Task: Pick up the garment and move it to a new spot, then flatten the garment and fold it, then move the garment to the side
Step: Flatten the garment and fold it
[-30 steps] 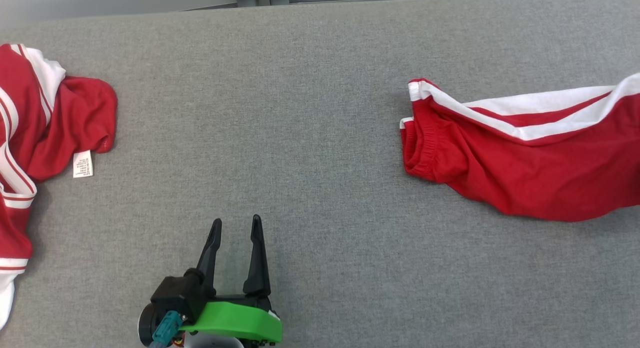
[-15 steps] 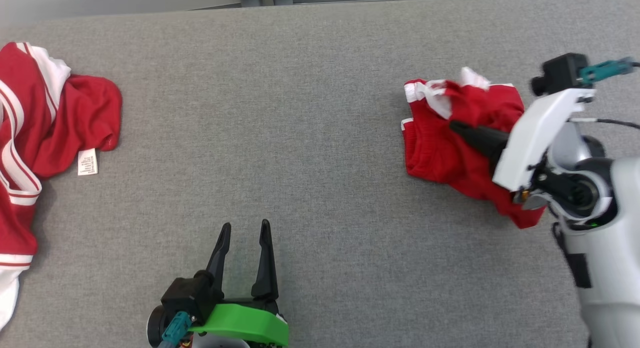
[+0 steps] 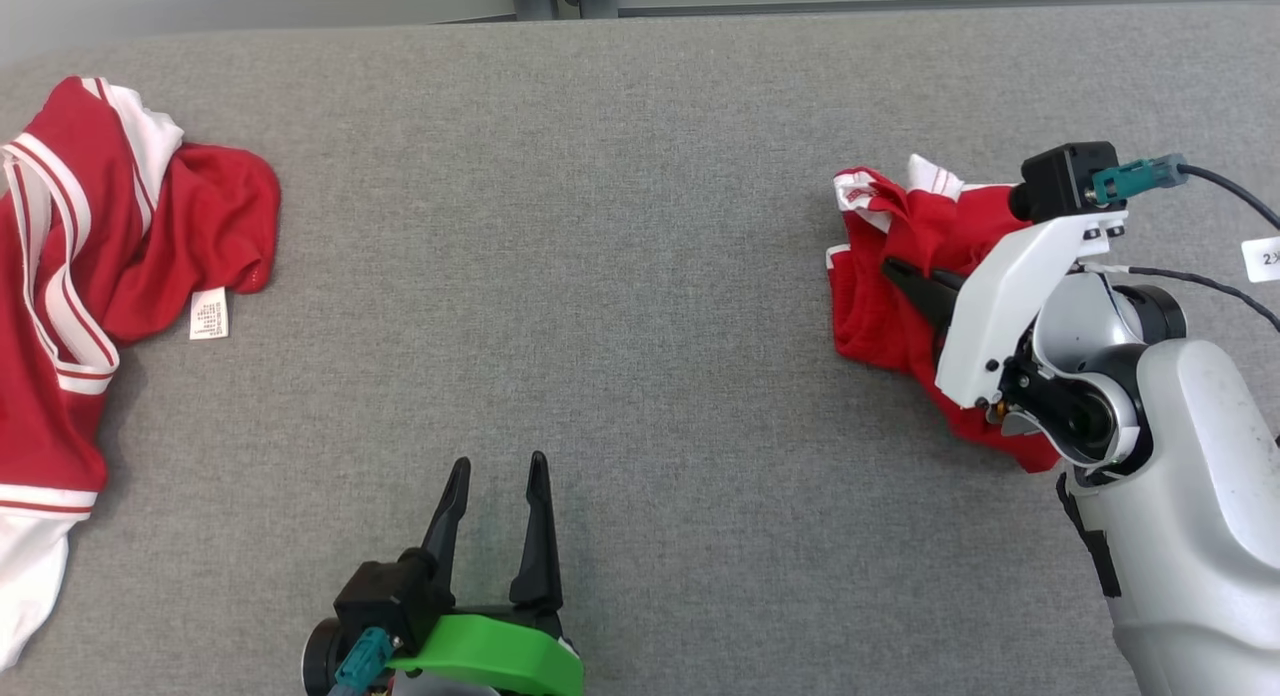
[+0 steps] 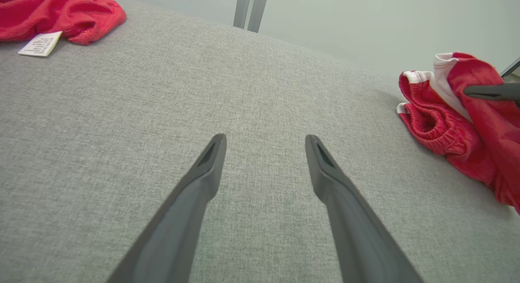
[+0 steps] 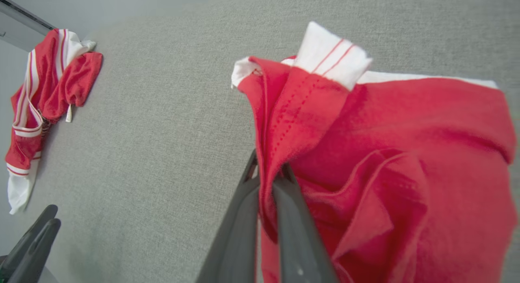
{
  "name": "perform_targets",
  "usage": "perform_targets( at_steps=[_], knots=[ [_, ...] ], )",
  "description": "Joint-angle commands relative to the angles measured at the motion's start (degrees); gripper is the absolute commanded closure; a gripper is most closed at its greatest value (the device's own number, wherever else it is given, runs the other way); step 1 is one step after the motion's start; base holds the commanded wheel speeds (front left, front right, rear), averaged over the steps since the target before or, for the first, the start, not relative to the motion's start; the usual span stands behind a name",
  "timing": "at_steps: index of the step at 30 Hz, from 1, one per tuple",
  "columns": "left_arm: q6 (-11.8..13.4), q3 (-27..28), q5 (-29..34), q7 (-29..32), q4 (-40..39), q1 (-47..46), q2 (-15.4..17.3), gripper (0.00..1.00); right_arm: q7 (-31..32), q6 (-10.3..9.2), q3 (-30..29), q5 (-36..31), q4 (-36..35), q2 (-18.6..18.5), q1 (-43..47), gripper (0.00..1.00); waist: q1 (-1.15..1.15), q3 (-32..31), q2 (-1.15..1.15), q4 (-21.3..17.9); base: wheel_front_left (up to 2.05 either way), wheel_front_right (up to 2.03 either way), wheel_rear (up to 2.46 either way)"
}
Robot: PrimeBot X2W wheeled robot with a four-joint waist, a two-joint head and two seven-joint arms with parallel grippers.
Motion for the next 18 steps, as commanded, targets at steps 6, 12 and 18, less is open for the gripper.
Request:
perform_targets(
  at_steps=[6,12,18],
  knots=[
    [-0.9,0.0,0.5,-0.2,0.8,0.4,-0.3,0.0,-4.0,0.02,1.8,-2.4,2.9,-0.5,-0.3,0.53,0.0,-0.8,0.0,0.1,0.0,0.0,0.0],
    [-1.3,0.2,0.1,-0.2,1.7,1.6,-0.5,0.0,-9.9,0.02,7.8,0.8,3.7,0.4,0.8,0.0,0.0,-3.0,0.0,0.0,0.0,0.0,0.0],
    [-1.6,1.0,0.3,-0.2,2.2,2.7,-0.5,0.0,-15.0,0.02,11.4,4.8,2.2,0.3,2.7,0.0,0.0,-5.9,0.0,-1.1,0.0,0.0,0.0]
  ],
)
